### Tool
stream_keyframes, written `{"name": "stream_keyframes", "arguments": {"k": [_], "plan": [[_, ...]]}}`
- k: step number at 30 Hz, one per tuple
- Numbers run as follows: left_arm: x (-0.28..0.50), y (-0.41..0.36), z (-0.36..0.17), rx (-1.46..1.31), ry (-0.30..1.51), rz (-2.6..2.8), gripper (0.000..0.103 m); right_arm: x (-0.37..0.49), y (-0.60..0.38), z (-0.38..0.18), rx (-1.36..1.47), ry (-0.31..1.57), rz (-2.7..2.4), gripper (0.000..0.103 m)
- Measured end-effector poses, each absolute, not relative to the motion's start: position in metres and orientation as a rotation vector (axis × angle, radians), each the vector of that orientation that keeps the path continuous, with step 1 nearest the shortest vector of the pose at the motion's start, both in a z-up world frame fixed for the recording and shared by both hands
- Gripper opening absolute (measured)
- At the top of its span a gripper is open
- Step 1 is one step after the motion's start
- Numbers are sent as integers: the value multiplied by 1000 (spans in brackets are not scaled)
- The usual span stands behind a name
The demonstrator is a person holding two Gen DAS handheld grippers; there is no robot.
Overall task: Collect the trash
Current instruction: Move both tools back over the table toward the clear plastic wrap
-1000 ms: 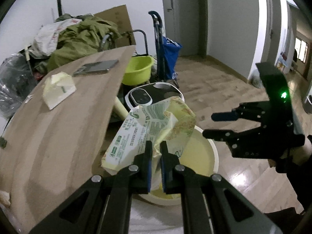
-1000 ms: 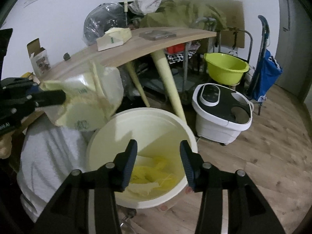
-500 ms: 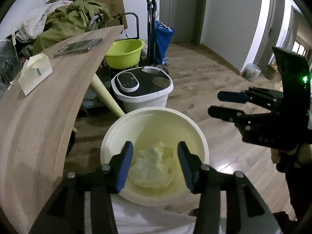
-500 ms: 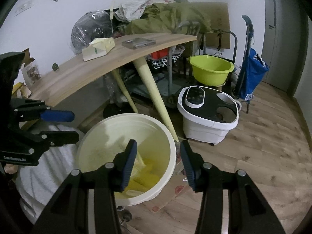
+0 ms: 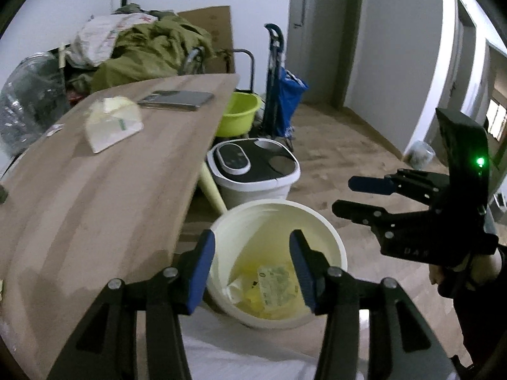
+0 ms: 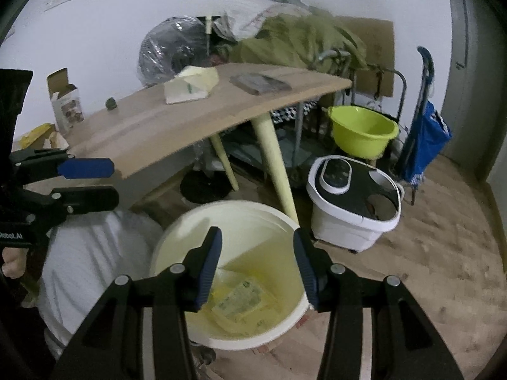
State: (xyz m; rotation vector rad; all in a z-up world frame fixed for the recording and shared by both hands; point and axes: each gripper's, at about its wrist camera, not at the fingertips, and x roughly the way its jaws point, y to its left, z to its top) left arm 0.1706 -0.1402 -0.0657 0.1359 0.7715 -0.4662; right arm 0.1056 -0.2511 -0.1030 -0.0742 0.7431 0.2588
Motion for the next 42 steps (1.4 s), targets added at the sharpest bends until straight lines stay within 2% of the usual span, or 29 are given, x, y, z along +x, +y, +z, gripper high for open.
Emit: {"name": "stream_keyframes", "arguments": {"k": [7, 26, 42], "plan": [[157, -100, -51, 70, 725, -389, 49, 112, -216, -84, -107, 693, 332, 52], [110, 25, -37, -84, 664, -95, 49, 136, -86, -59, -241, 631, 608, 53], [68, 102, -39, -167, 660, 119, 49, 138, 12, -54, -306, 609, 833, 53]]}}
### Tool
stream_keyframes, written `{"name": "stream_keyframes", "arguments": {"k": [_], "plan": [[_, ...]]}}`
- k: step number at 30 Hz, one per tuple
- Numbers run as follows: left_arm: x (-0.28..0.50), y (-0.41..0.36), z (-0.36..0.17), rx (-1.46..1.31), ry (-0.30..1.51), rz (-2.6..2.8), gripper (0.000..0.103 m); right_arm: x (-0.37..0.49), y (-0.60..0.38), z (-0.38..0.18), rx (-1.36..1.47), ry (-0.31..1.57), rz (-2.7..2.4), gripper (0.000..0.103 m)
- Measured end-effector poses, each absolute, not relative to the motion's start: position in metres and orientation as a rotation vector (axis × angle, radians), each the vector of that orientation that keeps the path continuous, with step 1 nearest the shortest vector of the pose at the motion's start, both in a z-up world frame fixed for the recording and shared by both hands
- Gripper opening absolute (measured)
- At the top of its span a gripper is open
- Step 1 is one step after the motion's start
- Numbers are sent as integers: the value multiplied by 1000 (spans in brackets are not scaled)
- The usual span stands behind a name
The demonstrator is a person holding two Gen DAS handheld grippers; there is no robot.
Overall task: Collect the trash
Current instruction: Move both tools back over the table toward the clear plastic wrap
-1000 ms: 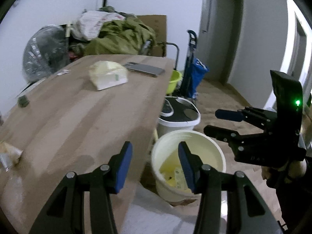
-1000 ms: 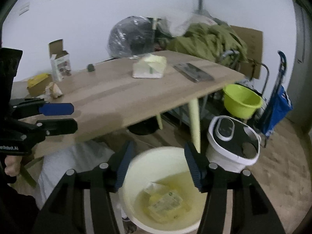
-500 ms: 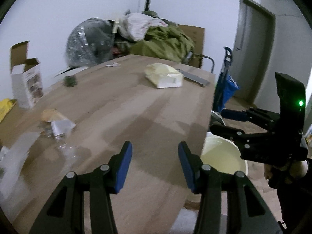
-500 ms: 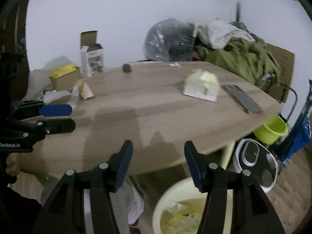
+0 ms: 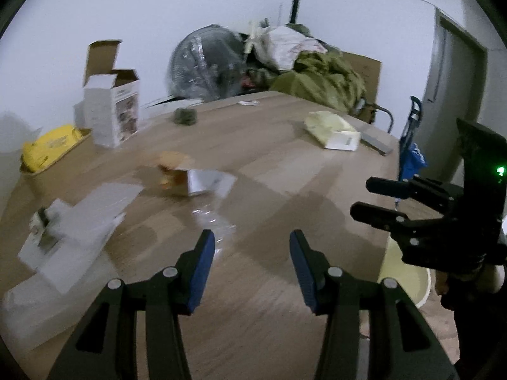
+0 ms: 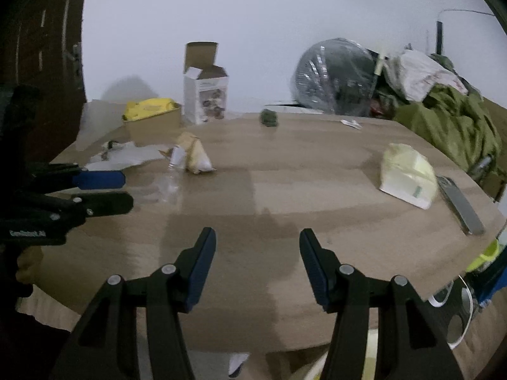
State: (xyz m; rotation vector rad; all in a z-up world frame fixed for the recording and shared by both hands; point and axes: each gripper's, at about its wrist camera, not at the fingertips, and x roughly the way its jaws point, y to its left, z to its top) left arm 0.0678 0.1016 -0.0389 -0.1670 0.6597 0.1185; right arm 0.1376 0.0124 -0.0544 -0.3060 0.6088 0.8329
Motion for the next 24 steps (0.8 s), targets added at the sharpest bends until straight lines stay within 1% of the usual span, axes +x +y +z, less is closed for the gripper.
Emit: {"name": "stream_keyframes", "arguments": {"k": [16, 24], "plan": [[33, 152, -39, -235, 639, 230, 49, 128, 86, -59, -341, 641, 989, 53], [21, 172, -36, -255, 637, 281, 49, 132, 117, -62, -344, 696, 1039, 53]]}}
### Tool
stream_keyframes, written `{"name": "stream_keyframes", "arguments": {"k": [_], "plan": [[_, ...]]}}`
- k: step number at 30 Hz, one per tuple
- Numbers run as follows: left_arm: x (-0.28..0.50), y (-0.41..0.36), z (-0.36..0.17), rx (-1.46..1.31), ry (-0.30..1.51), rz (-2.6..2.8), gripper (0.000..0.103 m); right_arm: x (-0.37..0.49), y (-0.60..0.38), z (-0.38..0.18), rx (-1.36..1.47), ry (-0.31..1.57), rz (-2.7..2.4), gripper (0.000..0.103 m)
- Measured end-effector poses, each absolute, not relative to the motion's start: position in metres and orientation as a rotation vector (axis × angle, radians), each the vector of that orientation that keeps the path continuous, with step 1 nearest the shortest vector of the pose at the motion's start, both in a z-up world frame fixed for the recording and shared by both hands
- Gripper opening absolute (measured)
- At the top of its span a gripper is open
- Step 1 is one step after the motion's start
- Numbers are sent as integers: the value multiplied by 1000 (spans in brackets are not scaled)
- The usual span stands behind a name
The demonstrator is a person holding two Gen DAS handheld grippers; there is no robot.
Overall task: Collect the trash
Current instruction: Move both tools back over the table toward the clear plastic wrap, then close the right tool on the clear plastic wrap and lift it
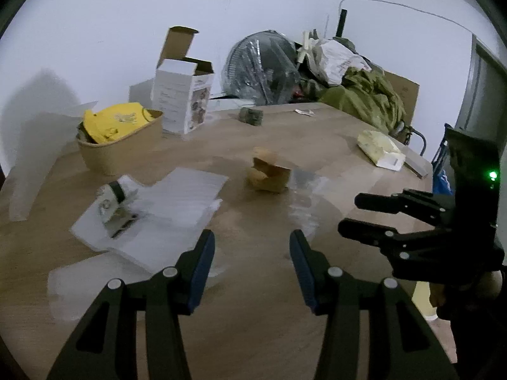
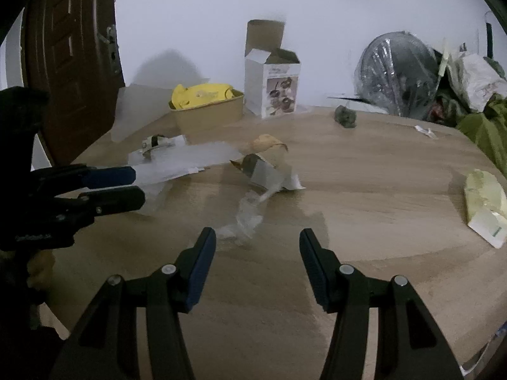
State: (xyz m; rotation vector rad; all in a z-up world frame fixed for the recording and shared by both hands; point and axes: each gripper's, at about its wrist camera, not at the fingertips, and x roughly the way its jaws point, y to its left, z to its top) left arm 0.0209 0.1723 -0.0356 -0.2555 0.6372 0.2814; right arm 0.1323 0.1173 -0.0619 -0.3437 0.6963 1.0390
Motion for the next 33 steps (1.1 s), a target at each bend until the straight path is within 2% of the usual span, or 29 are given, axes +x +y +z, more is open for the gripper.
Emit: {"name": "stream_keyframes", "arguments": {"k": [15, 16, 19, 21, 33], "plan": [[14, 197, -34, -289, 634, 336, 49, 146, 177, -83, -357, 813, 1096, 52], [14, 197, -34, -289, 636, 336, 49, 145, 179, -84, -362, 812, 1098, 51], [15, 197, -33, -285, 639, 337, 49, 145, 180, -86, -368, 815, 1095, 32], [16, 197, -32, -282, 641, 337, 49, 144, 181, -88, -379, 817, 1095, 23], [40, 188, -30, -262, 664, 321, 49, 141, 156, -71, -358, 724, 1138, 20]]}}
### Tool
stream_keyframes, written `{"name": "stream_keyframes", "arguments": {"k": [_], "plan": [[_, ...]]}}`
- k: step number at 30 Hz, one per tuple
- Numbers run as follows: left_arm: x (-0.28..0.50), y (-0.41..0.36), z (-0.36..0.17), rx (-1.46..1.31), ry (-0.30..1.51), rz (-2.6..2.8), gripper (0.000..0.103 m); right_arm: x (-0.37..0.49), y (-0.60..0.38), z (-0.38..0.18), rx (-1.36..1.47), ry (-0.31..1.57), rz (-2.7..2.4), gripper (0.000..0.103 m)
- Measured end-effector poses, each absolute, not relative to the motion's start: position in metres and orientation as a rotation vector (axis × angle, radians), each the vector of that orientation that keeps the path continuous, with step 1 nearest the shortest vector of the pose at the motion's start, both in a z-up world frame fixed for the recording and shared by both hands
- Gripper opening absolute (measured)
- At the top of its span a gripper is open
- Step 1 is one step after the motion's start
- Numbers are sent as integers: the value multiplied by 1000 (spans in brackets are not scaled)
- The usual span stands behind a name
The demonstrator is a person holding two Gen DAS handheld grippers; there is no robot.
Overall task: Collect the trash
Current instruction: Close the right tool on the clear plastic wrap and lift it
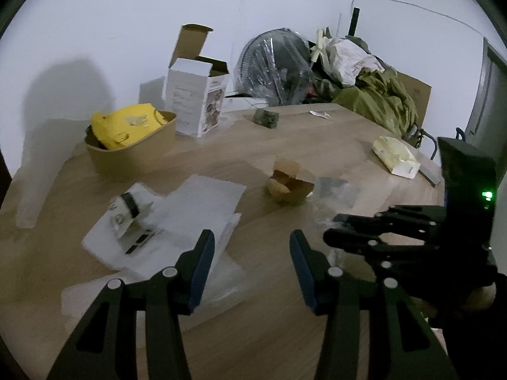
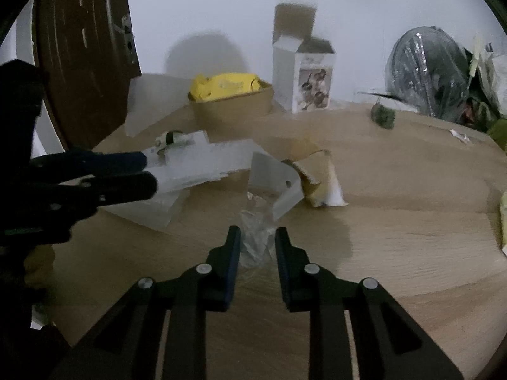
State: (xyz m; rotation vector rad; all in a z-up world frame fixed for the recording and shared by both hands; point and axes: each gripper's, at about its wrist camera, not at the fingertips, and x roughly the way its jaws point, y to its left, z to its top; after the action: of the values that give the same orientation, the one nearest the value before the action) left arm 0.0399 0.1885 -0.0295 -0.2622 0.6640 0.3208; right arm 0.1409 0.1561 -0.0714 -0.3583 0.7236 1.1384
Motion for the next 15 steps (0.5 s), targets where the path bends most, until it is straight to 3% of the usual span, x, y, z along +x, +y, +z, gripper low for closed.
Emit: {"name": "stream_keyframes", "arguments": {"k": [8, 15], "plan": [[88, 174, -29, -259, 688, 259, 50, 176, 107, -61, -284, 695, 1049, 21], [137, 174, -31, -327, 686, 235, 61, 205, 74, -54, -235, 657, 1033, 21]]}}
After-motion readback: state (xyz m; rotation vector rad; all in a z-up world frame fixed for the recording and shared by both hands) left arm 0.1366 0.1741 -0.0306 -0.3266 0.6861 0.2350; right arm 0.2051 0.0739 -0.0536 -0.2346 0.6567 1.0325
